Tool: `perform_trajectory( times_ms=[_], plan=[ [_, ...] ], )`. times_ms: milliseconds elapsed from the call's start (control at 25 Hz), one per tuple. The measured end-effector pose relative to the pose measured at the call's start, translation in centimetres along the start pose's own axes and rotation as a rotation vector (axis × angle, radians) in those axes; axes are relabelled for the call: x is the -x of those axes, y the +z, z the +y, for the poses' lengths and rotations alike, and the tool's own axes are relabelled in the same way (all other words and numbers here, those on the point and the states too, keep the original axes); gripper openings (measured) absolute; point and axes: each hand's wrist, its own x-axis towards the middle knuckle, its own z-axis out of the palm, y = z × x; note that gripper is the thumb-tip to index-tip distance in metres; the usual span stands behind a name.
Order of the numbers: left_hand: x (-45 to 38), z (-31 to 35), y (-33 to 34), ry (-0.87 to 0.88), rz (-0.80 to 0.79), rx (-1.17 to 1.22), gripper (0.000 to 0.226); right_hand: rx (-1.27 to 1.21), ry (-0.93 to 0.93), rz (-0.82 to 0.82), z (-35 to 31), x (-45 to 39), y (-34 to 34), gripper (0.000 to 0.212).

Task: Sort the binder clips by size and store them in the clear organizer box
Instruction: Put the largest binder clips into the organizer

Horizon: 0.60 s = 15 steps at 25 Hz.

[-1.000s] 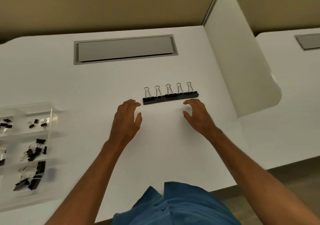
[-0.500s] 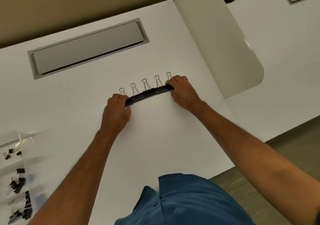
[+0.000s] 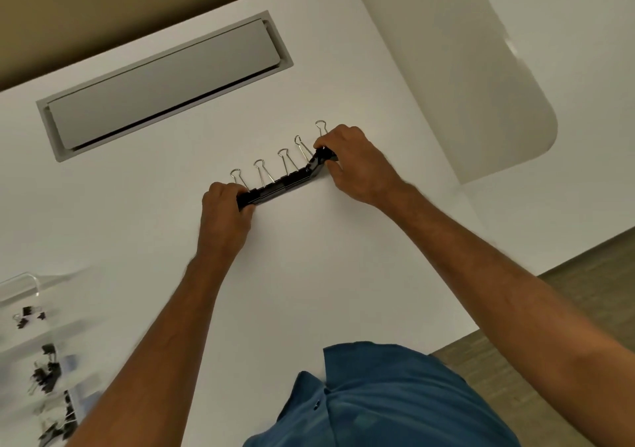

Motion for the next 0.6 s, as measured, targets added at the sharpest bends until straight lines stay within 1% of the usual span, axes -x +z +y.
perform_trajectory(
  times_ms=[80,200,360,440,520,600],
  plan=[
    [-0.4,-0.9,-0.2,-0.063,-0.015,-0.005,0.015,0.024,0.025,-0.031,0.1,-0.9,1.3,0.036],
    [-0.2,-0.6,-0.6,-0.057,-0.04,0.001,0.017,0.039,0.094,-0.062,0.8,-0.4,1.5,0.034],
    [0.2,0.0,-1.3,-0.107,-0.005,0.054,0.021,0.074,0.11,-0.089,1.7,0.0,1.5,0.032],
    [0.8,0.5,-1.6,-0.108,0.058,0.06,0.024,0.114,0.109,-0.042,1.9,0.2,1.5,0.033],
    [1.1,1.5,-1.9,-0.068,0.112,0.067,0.025,0.117,0.101,0.024,1.6,0.1,1.2,0.033],
    [0.9,2.5,-1.9,-0.016,0.112,0.078,0.027,0.075,0.052,0.039,0.3,-0.3,1.0,0.032]
  ],
)
